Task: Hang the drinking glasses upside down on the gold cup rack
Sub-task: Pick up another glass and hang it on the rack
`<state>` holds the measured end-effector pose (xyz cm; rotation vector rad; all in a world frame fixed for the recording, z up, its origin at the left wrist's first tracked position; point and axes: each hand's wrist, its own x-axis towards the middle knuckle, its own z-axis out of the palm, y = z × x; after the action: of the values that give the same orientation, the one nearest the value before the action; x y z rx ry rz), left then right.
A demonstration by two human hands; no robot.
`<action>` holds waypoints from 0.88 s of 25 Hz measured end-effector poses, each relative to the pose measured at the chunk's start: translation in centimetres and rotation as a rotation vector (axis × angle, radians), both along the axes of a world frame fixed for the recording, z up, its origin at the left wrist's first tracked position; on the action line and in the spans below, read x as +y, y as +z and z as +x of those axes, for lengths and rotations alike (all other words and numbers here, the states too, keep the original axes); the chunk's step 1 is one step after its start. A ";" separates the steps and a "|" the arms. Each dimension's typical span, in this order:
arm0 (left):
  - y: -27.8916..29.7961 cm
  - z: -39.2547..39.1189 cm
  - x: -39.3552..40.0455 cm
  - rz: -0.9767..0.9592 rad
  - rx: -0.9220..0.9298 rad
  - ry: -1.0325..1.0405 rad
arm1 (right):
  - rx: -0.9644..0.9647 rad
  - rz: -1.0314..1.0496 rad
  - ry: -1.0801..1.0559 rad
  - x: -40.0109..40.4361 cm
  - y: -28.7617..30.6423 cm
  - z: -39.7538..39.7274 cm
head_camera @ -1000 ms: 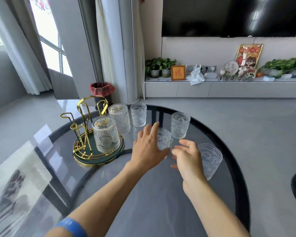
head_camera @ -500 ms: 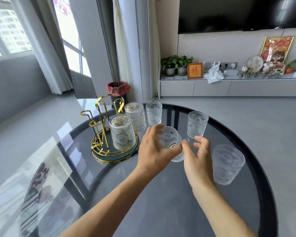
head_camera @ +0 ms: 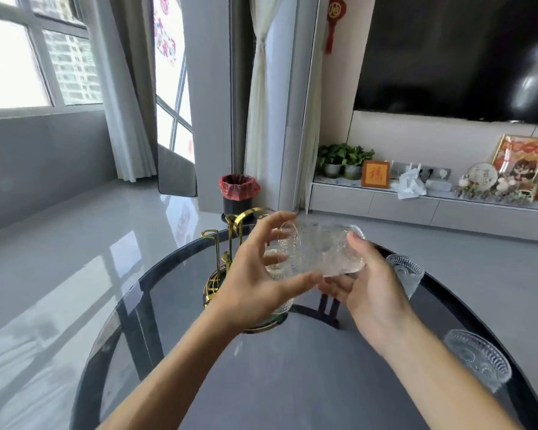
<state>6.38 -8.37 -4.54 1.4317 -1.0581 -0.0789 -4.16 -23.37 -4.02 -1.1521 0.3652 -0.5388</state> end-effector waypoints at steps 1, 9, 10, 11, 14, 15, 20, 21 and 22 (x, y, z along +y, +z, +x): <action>0.4 1.3 0.0 0.041 -0.032 0.015 | -0.003 -0.113 -0.062 -0.5 1.4 0.9; -1.2 9.0 -0.1 0.535 -0.484 0.473 | 0.048 -0.860 -0.222 -3.5 9.6 10.7; -1.7 9.0 -0.2 0.527 -0.484 0.481 | 0.101 -0.989 -0.208 -3.9 9.7 12.2; -2.1 9.1 -0.3 0.522 -0.495 0.499 | 0.145 -1.094 -0.191 -4.3 9.7 13.7; -2.5 9.6 -0.3 0.494 -0.506 0.498 | 0.201 -1.084 -0.086 -4.8 9.5 17.2; -2.5 9.9 -0.2 0.479 -0.494 0.474 | 0.214 -1.030 -0.041 -5.0 9.3 17.9; -2.1 10.8 0.3 0.423 -0.493 0.430 | 0.337 -1.115 0.135 -6.4 7.2 19.0; -2.1 10.9 0.4 0.403 -0.484 0.433 | 0.341 -1.115 0.158 -6.5 6.6 19.0; -2.1 11.1 0.4 0.386 -0.473 0.437 | 0.335 -1.122 0.179 -6.6 6.0 19.0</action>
<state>17.46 -7.97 -6.60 2.0714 -1.1170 0.4091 14.88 -29.95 1.94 -2.3514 0.2257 -0.3764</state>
